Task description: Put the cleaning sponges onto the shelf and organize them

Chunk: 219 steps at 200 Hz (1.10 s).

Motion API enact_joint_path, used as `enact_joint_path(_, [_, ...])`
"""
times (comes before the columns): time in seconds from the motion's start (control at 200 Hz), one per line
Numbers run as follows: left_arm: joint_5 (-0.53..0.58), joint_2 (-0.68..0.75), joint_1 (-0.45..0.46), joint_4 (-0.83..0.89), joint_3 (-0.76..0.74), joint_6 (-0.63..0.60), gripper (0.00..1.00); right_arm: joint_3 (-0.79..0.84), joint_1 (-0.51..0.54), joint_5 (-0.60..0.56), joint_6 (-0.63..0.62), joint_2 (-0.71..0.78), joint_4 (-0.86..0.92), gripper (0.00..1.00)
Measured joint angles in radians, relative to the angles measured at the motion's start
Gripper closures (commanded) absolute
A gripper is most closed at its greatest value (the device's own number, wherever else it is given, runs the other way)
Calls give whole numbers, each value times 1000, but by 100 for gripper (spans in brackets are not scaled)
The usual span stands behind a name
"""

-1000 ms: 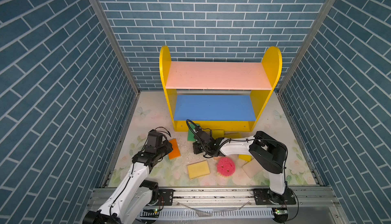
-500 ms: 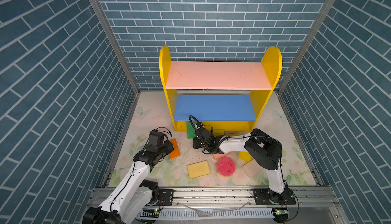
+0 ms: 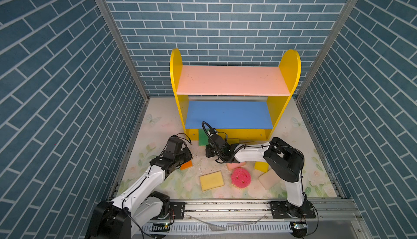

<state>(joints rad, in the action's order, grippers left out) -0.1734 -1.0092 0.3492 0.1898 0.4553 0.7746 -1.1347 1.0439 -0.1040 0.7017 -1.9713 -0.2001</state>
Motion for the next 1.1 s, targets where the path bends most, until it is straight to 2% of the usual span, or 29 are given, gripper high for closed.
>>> enact_joint_path(0.11, [-34,-3,13,-131,-48,10,78,59,0,-5,1,98,1,100])
enact_joint_path(0.4, [-51,-95,40,-277,-78,26,100,170,0,-21,7,235,-1,100])
enact_joint_path(0.725, [22,-222,136,-338,-40,28,100,205,0,-15,7,294,1,100])
enact_joint_path(0.875, [65,-275,151,-405,-38,22,100,232,0,-15,6,310,-1,100])
enact_joint_path(1.095, [87,-425,158,-491,-2,22,100,261,-2,-27,5,348,5,100])
